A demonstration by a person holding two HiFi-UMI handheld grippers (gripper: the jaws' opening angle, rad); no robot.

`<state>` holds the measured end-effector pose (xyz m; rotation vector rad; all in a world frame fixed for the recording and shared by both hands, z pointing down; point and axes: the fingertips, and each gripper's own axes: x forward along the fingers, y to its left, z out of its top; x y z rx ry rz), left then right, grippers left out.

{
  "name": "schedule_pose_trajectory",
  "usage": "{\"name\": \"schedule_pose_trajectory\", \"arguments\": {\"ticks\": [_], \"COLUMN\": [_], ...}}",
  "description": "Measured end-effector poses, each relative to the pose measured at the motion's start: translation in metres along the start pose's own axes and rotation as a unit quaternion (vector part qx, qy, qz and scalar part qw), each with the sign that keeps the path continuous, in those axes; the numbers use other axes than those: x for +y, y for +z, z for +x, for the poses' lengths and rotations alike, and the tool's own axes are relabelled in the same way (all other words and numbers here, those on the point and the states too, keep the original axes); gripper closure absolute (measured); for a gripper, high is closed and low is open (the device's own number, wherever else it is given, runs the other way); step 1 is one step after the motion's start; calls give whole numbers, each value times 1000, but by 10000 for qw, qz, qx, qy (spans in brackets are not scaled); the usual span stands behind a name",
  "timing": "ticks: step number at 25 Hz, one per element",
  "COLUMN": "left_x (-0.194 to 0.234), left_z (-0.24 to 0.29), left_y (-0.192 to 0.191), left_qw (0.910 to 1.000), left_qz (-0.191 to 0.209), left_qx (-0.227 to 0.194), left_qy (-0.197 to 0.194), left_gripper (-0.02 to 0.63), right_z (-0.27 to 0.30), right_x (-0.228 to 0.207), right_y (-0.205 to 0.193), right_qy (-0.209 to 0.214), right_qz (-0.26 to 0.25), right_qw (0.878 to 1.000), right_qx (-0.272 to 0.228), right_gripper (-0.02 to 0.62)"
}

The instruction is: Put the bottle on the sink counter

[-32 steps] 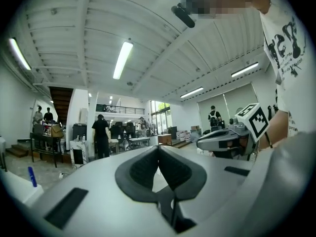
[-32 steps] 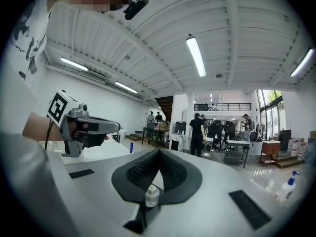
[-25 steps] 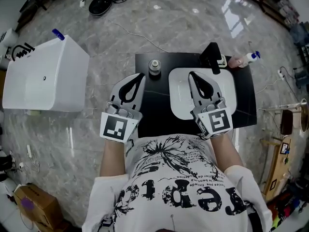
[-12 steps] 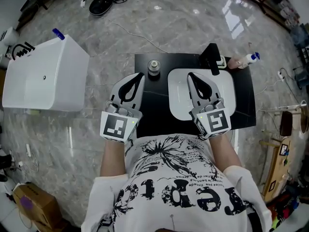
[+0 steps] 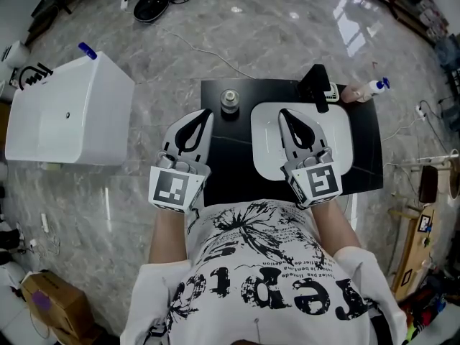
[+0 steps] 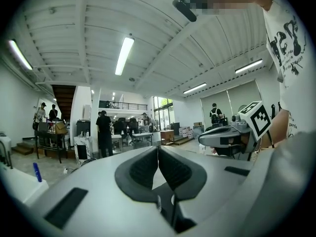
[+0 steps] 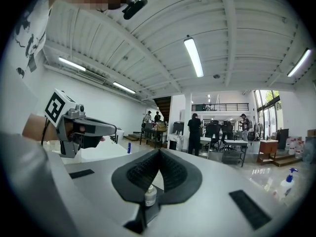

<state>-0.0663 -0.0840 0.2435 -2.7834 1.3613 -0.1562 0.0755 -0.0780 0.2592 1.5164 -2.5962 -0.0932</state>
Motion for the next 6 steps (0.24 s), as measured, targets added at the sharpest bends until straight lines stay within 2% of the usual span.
{"name": "schedule_pose_trajectory", "arguments": {"ticks": [6], "left_x": [0], "left_z": [6], "left_y": [-6], "left_qw": [10000], "left_qz": [-69], "left_qx": [13], "left_qy": [-28], "left_gripper": [591], "right_z": [3], "right_x": [-6], "right_y": [-3], "right_qy": [13], "right_qz": [26], "right_qw": [10000], "right_qx": [18], "right_gripper": [581]}}
